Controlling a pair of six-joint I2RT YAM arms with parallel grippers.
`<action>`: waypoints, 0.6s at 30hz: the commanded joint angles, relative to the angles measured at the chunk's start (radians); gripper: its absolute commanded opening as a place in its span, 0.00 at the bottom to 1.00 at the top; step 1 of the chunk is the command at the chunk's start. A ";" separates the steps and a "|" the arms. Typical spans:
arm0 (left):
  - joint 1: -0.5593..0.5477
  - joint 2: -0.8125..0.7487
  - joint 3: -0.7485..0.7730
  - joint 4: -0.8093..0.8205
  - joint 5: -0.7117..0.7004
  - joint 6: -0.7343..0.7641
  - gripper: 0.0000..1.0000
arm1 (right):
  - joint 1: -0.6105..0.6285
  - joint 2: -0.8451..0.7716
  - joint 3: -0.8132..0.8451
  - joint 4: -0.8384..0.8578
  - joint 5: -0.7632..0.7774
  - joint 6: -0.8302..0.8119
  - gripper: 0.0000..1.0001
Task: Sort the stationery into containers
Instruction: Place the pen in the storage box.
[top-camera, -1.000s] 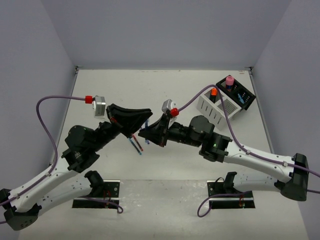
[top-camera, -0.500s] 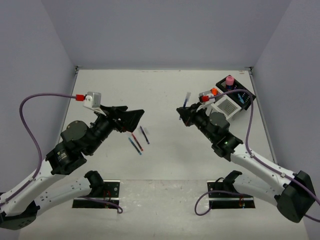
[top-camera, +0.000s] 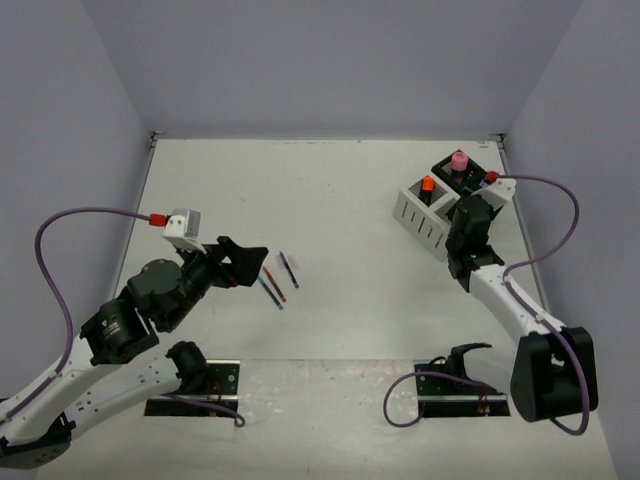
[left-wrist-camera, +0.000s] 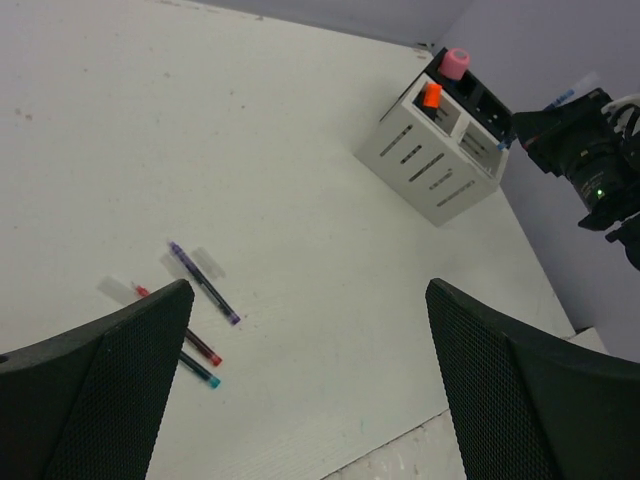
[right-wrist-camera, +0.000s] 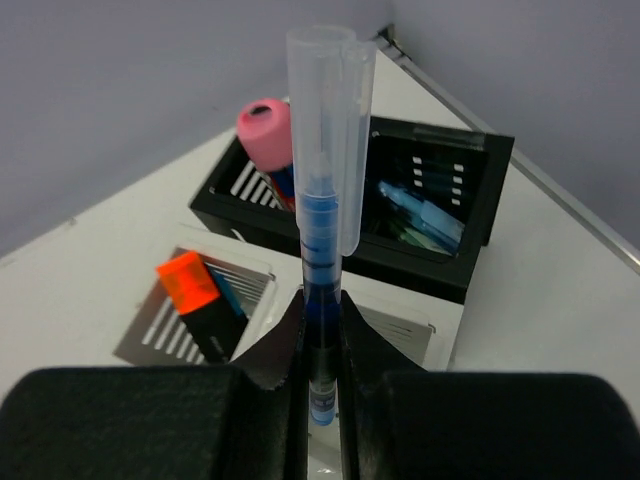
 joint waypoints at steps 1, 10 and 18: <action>-0.002 0.001 0.013 -0.078 -0.035 0.051 1.00 | -0.024 0.111 0.068 0.027 0.019 0.076 0.00; -0.002 -0.009 -0.067 -0.055 -0.008 0.084 1.00 | -0.024 0.113 0.068 -0.008 -0.002 0.105 0.10; -0.004 -0.046 -0.082 -0.045 -0.004 0.085 1.00 | -0.024 0.080 0.046 -0.023 -0.011 0.113 0.11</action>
